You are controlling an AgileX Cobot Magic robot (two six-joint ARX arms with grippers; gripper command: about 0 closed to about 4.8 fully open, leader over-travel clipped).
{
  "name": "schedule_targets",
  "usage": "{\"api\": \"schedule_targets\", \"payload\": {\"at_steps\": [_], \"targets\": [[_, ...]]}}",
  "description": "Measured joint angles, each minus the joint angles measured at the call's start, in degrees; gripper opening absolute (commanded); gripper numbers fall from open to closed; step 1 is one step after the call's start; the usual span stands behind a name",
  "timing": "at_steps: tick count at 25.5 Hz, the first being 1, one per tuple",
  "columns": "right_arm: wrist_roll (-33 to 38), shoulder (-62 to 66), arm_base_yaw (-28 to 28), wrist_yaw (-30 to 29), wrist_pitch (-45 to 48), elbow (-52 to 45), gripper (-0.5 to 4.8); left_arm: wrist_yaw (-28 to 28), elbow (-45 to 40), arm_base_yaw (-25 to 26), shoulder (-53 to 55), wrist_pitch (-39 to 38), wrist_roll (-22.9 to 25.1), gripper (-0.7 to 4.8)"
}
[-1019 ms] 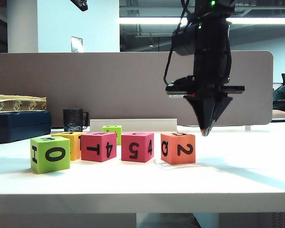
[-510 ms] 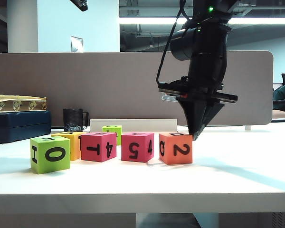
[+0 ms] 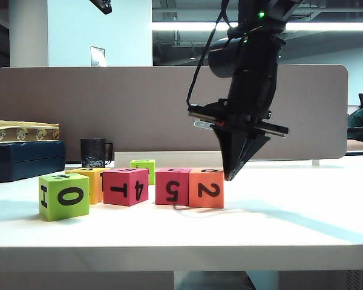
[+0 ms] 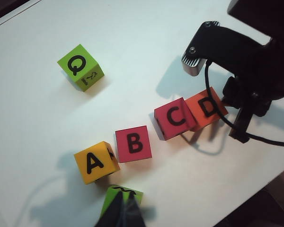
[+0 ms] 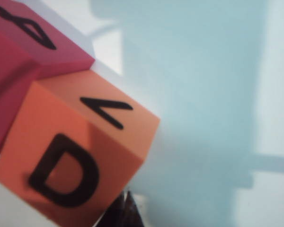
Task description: Select the appropriate blocks from the scattered letter blocks on the table and arrange them in a row to spell out "ABCD".
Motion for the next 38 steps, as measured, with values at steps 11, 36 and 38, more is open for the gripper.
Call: {"api": "schedule_targets", "payload": {"at_steps": [11, 36, 38], "targets": [[1.3, 1.9, 0.5, -1.2, 4.4, 0.0, -0.01, 0.0, 0.0, 0.0, 0.0, 0.0, 0.0, -0.06], [1.5, 2.1, 2.3, 1.0, 10.5, 0.3, -0.02, -0.9, 0.0, 0.0, 0.0, 0.0, 0.9, -0.06], [1.5, 2.1, 2.2, 2.7, 6.8, 2.3, -0.01, -3.5, 0.0, 0.0, 0.0, -0.5, 1.4, -0.06]]}}
